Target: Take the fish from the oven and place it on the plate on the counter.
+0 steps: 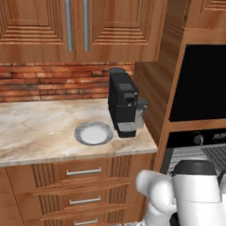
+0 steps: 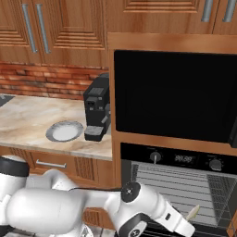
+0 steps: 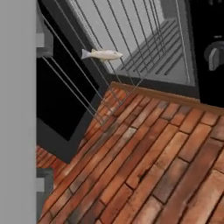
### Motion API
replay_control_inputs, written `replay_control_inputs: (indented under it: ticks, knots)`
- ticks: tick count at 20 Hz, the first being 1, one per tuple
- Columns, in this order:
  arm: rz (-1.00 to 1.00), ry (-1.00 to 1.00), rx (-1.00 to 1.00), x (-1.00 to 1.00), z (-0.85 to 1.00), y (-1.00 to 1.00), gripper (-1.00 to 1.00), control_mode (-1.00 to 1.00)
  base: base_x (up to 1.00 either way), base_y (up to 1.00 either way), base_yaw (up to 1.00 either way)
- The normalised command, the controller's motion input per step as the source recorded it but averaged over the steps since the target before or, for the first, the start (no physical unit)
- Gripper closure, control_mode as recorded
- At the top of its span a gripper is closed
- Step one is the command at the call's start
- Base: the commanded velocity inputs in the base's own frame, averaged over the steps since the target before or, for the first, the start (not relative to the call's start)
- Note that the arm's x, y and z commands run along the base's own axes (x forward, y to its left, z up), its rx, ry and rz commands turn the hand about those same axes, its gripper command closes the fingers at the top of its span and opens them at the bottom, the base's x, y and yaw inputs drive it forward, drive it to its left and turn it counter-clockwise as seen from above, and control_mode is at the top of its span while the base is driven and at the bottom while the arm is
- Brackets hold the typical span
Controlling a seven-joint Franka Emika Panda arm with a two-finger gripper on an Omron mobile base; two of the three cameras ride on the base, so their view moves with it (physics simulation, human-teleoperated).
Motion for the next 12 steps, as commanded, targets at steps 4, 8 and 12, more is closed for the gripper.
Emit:
replay_control_inputs:
  ticks: [4,8,12]
  knots:
    - [0.23,0.53,-0.04,0.28,0.14,0.0,-1.0,-1.0,0.0,0.0,0.0]
    - [0.2,0.15,0.01,0.26,0.12,-0.04,-1.0,-1.0,0.0,0.0,0.0]
    - [0.22,0.0,0.16,0.02,0.23,-0.2,-1.0,-1.0,0.0,0.0,0.0]
